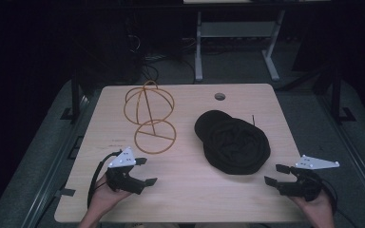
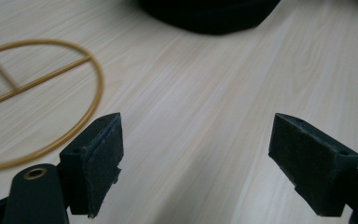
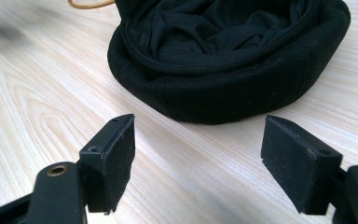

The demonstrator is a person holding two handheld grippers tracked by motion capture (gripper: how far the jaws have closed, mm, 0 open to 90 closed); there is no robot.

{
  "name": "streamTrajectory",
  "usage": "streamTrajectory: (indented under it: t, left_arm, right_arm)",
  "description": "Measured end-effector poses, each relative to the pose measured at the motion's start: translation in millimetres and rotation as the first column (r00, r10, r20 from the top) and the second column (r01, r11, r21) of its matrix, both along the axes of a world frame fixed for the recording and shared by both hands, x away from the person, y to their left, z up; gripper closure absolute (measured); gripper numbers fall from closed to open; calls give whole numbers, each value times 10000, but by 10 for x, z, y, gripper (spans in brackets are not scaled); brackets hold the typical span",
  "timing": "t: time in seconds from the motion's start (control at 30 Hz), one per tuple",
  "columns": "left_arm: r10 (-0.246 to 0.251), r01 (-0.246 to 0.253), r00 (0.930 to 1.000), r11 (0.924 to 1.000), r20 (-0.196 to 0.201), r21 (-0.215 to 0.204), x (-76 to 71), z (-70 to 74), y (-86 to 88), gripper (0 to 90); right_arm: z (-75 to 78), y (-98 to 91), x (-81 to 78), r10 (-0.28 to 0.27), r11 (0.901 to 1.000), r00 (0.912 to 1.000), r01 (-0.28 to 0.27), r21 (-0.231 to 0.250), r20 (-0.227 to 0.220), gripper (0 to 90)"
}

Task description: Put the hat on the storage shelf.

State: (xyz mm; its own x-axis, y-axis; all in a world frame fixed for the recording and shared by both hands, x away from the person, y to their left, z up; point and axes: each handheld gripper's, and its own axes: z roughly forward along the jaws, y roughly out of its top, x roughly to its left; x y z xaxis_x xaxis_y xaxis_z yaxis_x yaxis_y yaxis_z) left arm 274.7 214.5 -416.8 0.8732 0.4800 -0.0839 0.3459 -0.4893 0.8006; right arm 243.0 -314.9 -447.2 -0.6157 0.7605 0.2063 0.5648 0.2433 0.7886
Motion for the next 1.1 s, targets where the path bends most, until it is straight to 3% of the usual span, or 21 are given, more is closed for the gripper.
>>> streamTrajectory:
  t: [0.3, 0.83, 1.1]
  left_arm:
    - [-837, 837, 9962, 9965, 245, 20, 59, 125, -433, 172]
    - [-1765, 1761, 9839, 9842, 265, 167, 264, 229, -1032, 174]
    - [-2099, 2095, 9773, 9777, 285, 150, 348, 246, -1253, 174]
  right_arm:
    - [18, -6, -18, -6, 10000, 10000, 6, 26, 81, 256]
    - [28, 8, -18, 112, 9999, 9999, -110, -102, 126, 255]
    - [31, 11, -18, 114, 9999, 9998, -113, -87, 135, 255]
